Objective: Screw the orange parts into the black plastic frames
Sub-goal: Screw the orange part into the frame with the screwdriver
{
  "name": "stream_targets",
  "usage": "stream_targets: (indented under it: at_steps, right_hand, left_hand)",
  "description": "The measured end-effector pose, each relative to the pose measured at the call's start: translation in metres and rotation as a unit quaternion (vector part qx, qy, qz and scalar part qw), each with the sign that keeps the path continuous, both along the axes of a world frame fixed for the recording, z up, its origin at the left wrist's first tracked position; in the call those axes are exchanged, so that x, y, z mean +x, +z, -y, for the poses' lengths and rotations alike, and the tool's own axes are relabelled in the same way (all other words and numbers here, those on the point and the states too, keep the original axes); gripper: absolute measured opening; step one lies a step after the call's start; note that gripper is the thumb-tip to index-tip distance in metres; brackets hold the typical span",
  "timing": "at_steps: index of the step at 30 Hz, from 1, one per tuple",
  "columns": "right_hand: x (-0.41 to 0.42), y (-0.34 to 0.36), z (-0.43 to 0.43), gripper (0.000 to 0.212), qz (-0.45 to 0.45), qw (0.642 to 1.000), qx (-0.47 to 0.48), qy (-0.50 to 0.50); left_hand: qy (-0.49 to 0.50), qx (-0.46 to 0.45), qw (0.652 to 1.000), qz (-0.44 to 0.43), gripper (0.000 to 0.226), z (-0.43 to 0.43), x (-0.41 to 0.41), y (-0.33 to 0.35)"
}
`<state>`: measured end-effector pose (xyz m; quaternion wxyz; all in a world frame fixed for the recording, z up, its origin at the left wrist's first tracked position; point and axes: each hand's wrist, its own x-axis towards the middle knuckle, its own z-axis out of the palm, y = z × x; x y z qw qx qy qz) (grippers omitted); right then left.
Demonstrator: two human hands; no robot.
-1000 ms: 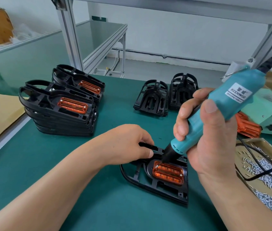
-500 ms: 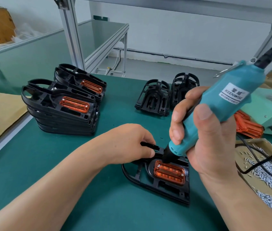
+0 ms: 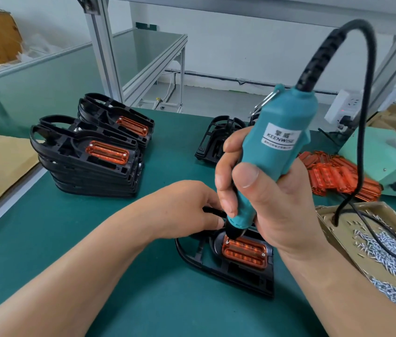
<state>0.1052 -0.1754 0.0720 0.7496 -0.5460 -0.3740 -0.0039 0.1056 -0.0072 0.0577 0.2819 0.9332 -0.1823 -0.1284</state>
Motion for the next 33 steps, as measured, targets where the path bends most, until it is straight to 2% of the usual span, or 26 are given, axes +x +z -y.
stream_targets:
  at_steps: [4, 7, 12, 16, 18, 23, 25, 27, 29, 33]
  right_hand:
    - [0.0, -0.003, 0.001, 0.014, -0.006, 1.0, -0.017, -0.012]
    - [0.0, -0.004, 0.002, 0.011, -0.016, 0.999, -0.028, -0.011]
    - [0.0, -0.003, 0.003, 0.024, -0.01, 1.0, -0.02, 0.015]
    - [0.003, -0.002, 0.006, 0.036, -0.035, 0.999, 0.032, -0.003]
    - [0.002, -0.002, 0.009, 0.04, -0.04, 0.998, 0.048, -0.018]
    - [-0.007, 0.001, 0.01, 0.036, 0.031, 0.999, 0.012, -0.007]
    - [-0.007, 0.007, 0.009, 0.036, 0.041, 0.999, 0.029, -0.004]
    - [-0.003, 0.012, 0.013, 0.035, 0.034, 0.996, 0.072, -0.027]
    - [0.003, 0.011, 0.023, 0.026, 0.016, 0.99, 0.107, -0.087]
    - [0.018, -0.003, 0.049, 0.014, -0.09, 0.957, 0.185, -0.206]
  left_hand:
    - [0.001, -0.006, 1.0, 0.008, 0.034, 0.0, 0.001, -0.001]
    - [-0.001, -0.007, 1.0, 0.006, 0.035, 0.0, 0.002, -0.002]
    - [-0.008, -0.008, 1.0, 0.005, 0.037, 0.001, 0.001, 0.0]
    - [0.0, 0.006, 1.0, 0.005, 0.021, 0.001, 0.002, -0.001]
    - [0.003, 0.013, 1.0, 0.013, 0.023, 0.002, 0.002, -0.002]
    - [-0.007, 0.036, 0.998, 0.048, 0.017, 0.011, -0.003, -0.005]
    - [-0.004, 0.036, 0.998, 0.054, 0.014, 0.011, -0.003, -0.006]
    - [0.002, 0.034, 0.998, 0.05, 0.016, 0.01, -0.003, -0.006]
    - [0.008, 0.049, 0.998, 0.046, 0.01, 0.009, -0.003, -0.006]
    - [0.039, 0.078, 0.993, 0.079, 0.028, 0.011, -0.003, -0.01]
